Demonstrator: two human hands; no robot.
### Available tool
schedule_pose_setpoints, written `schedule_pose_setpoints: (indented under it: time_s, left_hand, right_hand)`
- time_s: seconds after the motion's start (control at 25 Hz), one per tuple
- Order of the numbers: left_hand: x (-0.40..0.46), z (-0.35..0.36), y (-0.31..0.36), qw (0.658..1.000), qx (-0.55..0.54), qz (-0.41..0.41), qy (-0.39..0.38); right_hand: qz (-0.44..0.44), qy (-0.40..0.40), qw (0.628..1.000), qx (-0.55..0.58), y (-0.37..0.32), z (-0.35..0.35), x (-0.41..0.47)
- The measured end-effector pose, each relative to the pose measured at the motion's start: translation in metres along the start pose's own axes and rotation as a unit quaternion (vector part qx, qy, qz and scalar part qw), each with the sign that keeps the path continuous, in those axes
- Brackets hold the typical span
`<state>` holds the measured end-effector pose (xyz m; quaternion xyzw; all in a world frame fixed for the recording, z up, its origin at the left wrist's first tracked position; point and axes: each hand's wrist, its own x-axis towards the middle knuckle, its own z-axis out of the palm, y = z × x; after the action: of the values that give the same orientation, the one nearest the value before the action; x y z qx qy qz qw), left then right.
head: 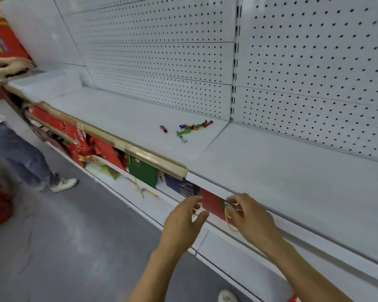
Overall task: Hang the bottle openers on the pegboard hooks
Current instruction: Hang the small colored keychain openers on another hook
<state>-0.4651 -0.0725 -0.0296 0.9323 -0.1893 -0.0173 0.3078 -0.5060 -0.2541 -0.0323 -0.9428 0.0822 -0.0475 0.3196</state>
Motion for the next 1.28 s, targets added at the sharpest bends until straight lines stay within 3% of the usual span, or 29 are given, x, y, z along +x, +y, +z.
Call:
schedule_pose_setpoints:
  time_s: [0.36,0.72,0.84,1.04,1.16,1.28]
  left_hand:
    - [0.157,-0.056,-0.087,0.996,-0.072,-0.049,-0.004]
    - [0.305,-0.082,-0.161,0.997,-0.037,-0.067,-0.005]
    - [0.351,-0.08,-0.182,0.998,0.056,0.0,0.001]
    - [0.415,-0.085,-0.209,0.941,0.258,0.157,-0.154]
    - [0.432,-0.085,-0.215,0.918,0.281,0.201,-0.194]
    - [0.436,-0.085,-0.219,0.931,0.254,0.187,-0.182]
  right_hand:
    - [-0.009,-0.019,1.0,0.003,-0.052,0.043,0.19]
    - [0.044,-0.05,0.996,-0.055,-0.081,0.1,0.336]
    - [0.052,-0.045,0.991,-0.111,-0.083,0.11,0.347]
    - [0.101,-0.017,0.983,-0.152,-0.091,0.117,0.352]
    - [0.13,-0.027,0.979,-0.155,-0.095,0.117,0.353]
    - [0.192,-0.047,0.973,-0.117,-0.1,0.118,0.35]
